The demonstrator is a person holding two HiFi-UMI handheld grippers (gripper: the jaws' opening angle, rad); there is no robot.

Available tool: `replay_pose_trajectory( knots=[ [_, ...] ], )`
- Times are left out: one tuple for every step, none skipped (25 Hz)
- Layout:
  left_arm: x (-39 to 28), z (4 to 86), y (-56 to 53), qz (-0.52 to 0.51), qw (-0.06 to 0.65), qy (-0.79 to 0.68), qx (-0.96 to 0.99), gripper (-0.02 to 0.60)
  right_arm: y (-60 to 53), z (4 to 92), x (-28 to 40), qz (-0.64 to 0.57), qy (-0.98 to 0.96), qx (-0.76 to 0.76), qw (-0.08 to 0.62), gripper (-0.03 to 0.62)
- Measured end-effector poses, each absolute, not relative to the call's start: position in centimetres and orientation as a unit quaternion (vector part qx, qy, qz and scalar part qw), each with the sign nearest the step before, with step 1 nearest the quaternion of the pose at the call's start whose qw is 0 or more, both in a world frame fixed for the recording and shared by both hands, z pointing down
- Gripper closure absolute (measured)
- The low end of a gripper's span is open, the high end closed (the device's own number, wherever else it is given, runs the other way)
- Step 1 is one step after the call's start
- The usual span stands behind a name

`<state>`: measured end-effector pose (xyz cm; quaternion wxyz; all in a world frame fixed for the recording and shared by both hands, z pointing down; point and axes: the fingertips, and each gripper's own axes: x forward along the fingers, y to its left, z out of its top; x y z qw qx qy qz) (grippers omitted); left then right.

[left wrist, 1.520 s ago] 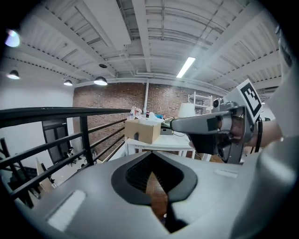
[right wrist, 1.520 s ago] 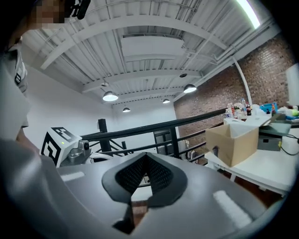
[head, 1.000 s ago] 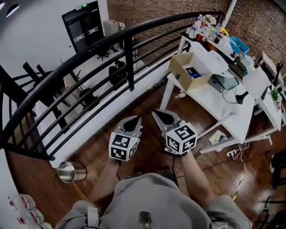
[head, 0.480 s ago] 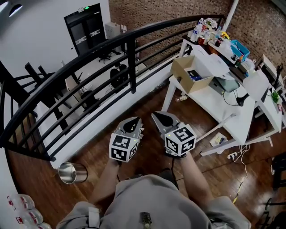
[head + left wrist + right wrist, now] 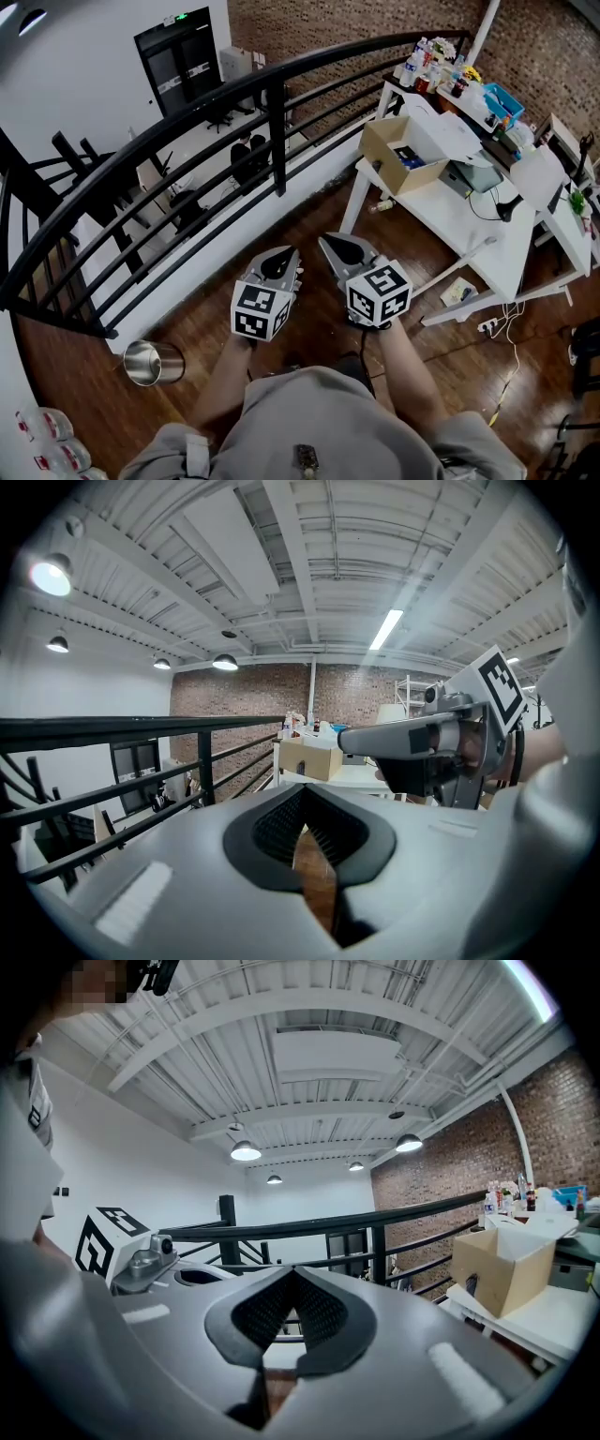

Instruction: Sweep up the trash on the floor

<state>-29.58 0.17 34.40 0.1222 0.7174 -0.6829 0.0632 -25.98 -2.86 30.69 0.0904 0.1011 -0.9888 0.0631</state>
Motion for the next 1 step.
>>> replay_pose_trajectory(
  knots=[
    [-29.59,34.35,0.2,0.062,0.122,-0.683,0.718,0.574,-2.85,30.7,-26.07,0.063,-0.989,0.101,0.091,0.594]
  ],
)
